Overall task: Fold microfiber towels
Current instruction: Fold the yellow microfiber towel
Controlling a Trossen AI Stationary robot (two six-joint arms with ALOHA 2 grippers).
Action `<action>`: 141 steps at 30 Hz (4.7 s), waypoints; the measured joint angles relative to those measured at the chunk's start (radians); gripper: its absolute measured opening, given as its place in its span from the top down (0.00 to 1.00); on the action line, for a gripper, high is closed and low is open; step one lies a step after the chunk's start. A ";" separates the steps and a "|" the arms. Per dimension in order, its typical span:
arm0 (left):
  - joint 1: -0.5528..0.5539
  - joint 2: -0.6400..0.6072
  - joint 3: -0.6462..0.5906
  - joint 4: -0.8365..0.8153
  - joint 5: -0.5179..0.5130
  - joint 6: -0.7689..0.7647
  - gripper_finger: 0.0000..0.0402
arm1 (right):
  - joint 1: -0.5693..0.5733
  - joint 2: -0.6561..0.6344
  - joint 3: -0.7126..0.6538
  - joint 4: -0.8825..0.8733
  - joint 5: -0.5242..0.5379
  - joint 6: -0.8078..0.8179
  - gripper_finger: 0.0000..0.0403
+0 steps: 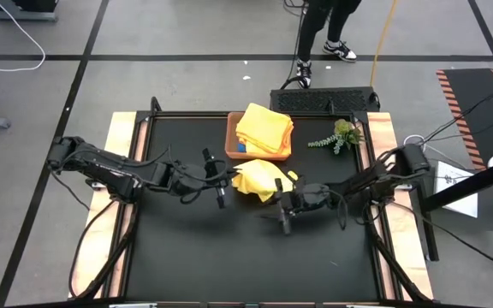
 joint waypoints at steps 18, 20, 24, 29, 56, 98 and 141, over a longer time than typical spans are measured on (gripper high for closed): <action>-0.006 0.000 0.000 0.008 0.026 0.005 0.99 | -0.156 0.153 0.070 -0.136 0.228 0.011 0.49; -0.006 0.000 0.000 0.012 0.026 0.007 0.99 | -0.171 0.155 0.070 -0.140 0.175 0.011 0.50; -0.006 0.000 0.000 0.042 0.026 0.012 0.99 | -0.182 0.160 0.070 -0.160 0.124 0.008 0.51; -0.006 0.000 0.000 0.118 0.039 0.038 0.99 | -0.182 0.159 0.070 -0.172 0.119 -0.010 0.54; -0.008 0.000 0.000 0.181 0.114 0.079 0.99 | -0.169 0.159 0.070 -0.203 -0.197 -0.042 0.65; -0.172 0.000 0.064 -0.031 0.067 0.052 1.00 | 0.193 -0.622 -0.128 -0.376 -0.087 0.044 1.00; -0.438 0.001 0.496 -0.470 -0.063 -0.045 0.99 | 0.361 -0.859 -0.061 -0.373 -0.114 0.266 1.00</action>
